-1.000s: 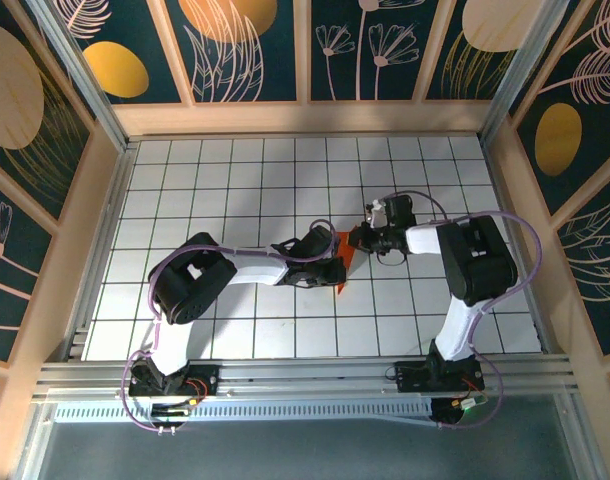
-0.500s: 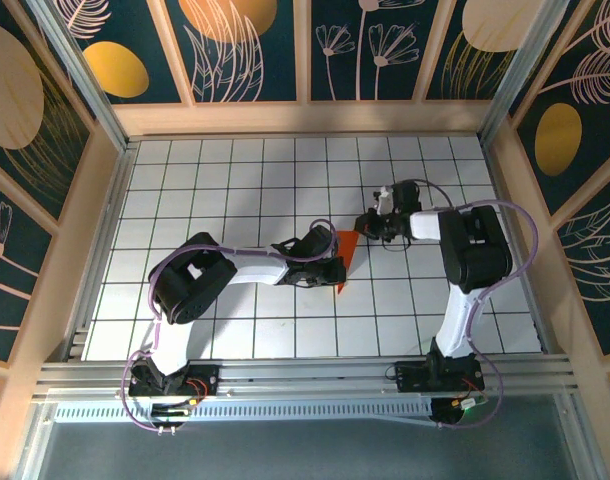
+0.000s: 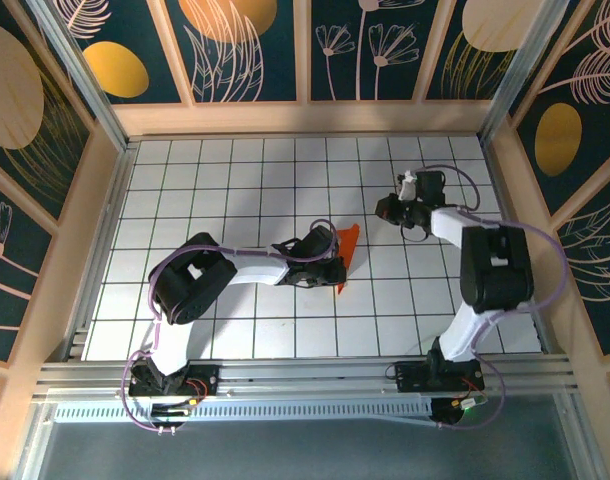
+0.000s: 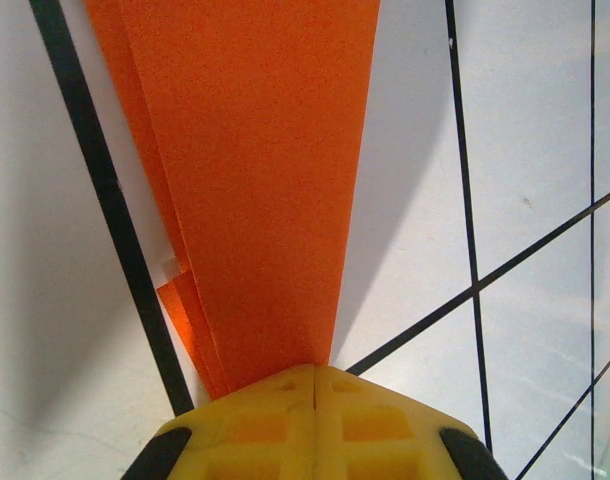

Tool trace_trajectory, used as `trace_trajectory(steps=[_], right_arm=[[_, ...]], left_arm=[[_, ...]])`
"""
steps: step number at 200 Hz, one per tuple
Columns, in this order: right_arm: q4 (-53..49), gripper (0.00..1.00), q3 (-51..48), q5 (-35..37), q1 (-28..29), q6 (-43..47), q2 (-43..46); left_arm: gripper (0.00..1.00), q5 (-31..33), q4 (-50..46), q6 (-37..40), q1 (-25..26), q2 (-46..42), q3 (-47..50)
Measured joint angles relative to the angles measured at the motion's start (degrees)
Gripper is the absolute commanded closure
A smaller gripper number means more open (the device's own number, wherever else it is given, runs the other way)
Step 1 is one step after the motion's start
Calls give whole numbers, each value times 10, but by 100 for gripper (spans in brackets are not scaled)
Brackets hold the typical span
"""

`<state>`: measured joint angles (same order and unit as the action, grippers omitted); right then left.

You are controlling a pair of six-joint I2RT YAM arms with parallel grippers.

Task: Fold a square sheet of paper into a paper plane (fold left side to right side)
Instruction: Fold the wing for the fifth time at the center of the table.

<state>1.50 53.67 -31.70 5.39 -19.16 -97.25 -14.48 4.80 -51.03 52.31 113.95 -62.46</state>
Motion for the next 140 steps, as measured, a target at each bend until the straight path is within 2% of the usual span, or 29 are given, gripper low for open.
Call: trace_trajectory(steps=[18,36,83,140], right_arm=[[-2,100,-47,-24,7,-14,56],[-3,100,-89,-46,26,-31,75],[0,100,-142,-79,97,-80,63],[26,100,-129,-80,123,-103,12]], left_arm=[[100,1,-1,0,2,0,0],[100,2,-2,0,2,0,-1],[100,3,-2,0,2,0,-1],[100,3,-2,0,2,0,-1]])
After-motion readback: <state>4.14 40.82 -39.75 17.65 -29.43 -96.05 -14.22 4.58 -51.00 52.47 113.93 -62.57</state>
